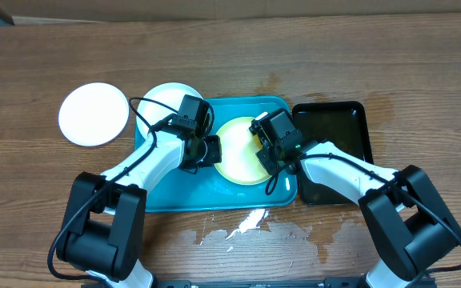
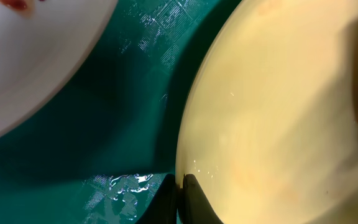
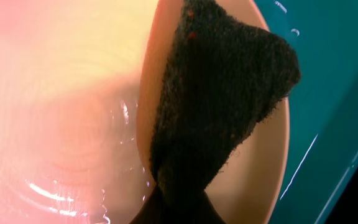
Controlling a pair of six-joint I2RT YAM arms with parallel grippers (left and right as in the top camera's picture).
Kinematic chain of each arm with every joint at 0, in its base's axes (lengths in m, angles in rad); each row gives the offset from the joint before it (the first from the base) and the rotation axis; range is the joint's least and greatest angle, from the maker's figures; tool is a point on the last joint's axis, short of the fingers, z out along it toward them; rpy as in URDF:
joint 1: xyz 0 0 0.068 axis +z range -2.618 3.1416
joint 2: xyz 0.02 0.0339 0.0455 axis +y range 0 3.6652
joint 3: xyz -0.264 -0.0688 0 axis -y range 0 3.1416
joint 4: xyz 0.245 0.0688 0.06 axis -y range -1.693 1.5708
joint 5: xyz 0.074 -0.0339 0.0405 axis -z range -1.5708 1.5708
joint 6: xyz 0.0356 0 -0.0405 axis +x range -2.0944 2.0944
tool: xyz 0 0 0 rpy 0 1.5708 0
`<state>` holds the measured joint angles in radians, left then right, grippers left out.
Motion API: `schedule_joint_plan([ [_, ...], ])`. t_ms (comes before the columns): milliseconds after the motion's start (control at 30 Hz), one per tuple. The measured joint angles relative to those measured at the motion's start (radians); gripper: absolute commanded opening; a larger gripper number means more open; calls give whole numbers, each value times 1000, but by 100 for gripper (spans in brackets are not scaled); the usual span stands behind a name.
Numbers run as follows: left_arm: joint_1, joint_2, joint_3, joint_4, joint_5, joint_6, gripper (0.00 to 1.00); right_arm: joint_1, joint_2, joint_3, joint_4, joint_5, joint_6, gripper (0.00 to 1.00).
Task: Clean dirty plates on tray and stack at the side
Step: 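Scrub the yellow plate with the sponge while the left gripper holds it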
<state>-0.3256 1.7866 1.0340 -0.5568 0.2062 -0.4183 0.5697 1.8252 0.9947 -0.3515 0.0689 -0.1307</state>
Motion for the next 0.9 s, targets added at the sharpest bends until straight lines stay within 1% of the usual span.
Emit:
schedule_joint_plan([
  [533,0,0,0,0,0,4,4,-7,68,5,202,-10,-49,4],
  [900,0,0,0,0,0,4,4,-7,89,3,280,-13,-54,4],
])
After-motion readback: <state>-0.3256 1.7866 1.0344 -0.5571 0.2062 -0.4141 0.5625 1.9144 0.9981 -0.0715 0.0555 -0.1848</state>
